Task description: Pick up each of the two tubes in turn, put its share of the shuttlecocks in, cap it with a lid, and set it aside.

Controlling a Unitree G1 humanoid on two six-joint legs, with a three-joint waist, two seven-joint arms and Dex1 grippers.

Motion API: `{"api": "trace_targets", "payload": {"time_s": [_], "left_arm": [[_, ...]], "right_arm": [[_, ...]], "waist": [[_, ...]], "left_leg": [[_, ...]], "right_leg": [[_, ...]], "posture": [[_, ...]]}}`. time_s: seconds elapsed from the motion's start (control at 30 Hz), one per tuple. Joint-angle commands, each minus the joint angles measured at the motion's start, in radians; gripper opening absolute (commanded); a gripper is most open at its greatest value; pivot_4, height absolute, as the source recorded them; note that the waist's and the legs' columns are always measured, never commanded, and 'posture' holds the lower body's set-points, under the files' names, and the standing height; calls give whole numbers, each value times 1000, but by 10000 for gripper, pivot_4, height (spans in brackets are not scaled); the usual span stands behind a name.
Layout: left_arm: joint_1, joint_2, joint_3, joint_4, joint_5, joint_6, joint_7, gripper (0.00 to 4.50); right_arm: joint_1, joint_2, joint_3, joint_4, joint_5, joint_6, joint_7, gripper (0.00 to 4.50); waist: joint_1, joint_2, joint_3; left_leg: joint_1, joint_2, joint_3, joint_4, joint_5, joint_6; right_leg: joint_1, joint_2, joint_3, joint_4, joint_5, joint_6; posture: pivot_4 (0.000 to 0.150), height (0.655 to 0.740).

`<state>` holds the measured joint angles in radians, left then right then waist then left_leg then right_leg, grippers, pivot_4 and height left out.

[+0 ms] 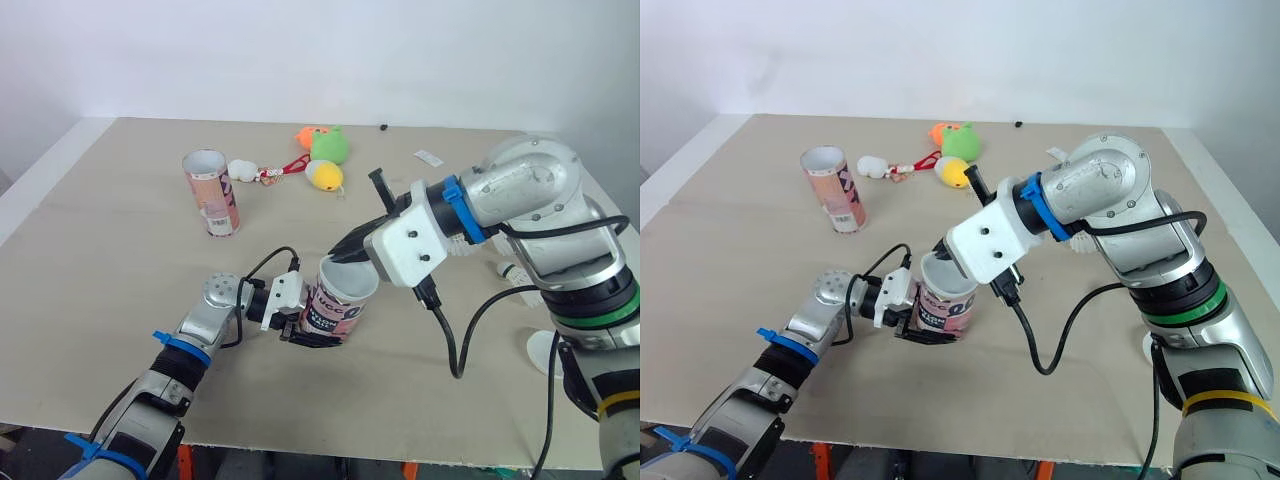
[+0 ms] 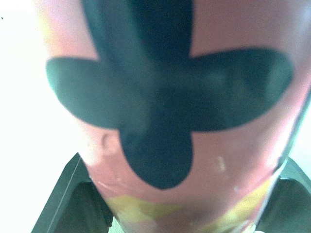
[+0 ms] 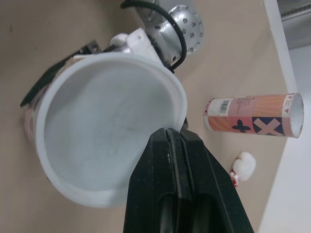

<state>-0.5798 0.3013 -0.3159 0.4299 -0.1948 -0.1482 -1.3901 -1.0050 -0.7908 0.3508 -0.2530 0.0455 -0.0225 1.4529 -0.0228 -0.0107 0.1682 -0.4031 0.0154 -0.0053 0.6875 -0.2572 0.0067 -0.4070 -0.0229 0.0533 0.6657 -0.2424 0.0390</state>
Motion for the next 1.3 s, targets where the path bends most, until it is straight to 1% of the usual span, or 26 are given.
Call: {"api": "trace_targets", "payload": {"time_s": [0.03, 0.43, 0.63, 0.83, 1.0, 1.07, 1.1, 1.17, 1.2, 1.3], "left_arm": [[40, 37, -6, 24, 21, 41, -3, 28587], [35, 27, 15, 6, -14, 89, 2, 28587], [28, 16, 25, 0, -36, 120, 12, 28587], [48, 19, 35, -36, -51, 148, 33, 28587], [71, 29, 36, -68, -56, 164, 44, 28587], [75, 32, 36, -76, -56, 170, 46, 28587], [77, 33, 36, -78, -55, 171, 47, 28587], [77, 36, 31, -76, -51, 167, 47, 28587], [77, 38, 25, -74, -45, 159, 45, 28587], [78, 45, 5, -65, -25, 134, 37, 28587]], "right_arm": [[16, -22, 14, 11, -28, -42, 26, 572], [-49, -21, 39, 78, -54, -168, 69, 572], [-83, -4, 95, 112, -37, -277, 149, 572], [-68, 33, 143, 139, -78, -379, 142, 572], [-69, 58, 138, 167, -102, -407, 127, 572], [-70, 69, 127, 171, -91, -375, 125, 6835], [-72, 80, 116, 171, -77, -354, 117, 8680], [-85, 102, 90, 167, -44, -294, 103, 18844], [-92, 104, 80, 161, -28, -270, 111, 22626], [-100, 106, 40, 136, 44, -145, 118, 35886]], "waist": [[0, 0, 0], [0, 0, 0], [0, 0, 0], [0, 0, 0], [0, 0, 0], [0, 0, -1], [0, 0, -1], [-1, 0, -1], [-1, 0, -1], [-1, 0, -1]], "left_leg": [[0, 0, 0, 0, 0, 0], [0, 0, 0, -1, 0, 0], [0, 0, 0, -1, 0, 0], [1, 1, 0, -2, 0, 0], [2, 3, 1, -2, 0, 0], [3, 4, 1, -3, 0, 0], [3, 4, 1, -3, 0, 0], [5, 5, 2, -4, 0, 0], [5, 5, 2, -4, 0, 0], [7, 6, 2, -7, 0, 0]], "right_leg": [[0, 0, 0, 0, 0, 0], [0, 0, 0, 0, 0, -1], [0, 0, 0, 0, -1, -1], [0, 0, 0, 0, -1, -2], [1, 0, 0, 0, -1, -3], [1, 1, 0, 0, -1, -3], [1, 1, 0, 0, -1, -3], [1, 2, 0, 0, -1, -5], [1, 2, 0, 0, -1, -6], [2, 4, 0, 0, -1, -8]], "posture": [[1500, 7323], [1500, 7323], [1500, 7323], [1500, 7323], [1500, 7323], [1500, 7323], [1500, 7323], [1500, 7323], [1500, 7323], [1500, 7323]]}}
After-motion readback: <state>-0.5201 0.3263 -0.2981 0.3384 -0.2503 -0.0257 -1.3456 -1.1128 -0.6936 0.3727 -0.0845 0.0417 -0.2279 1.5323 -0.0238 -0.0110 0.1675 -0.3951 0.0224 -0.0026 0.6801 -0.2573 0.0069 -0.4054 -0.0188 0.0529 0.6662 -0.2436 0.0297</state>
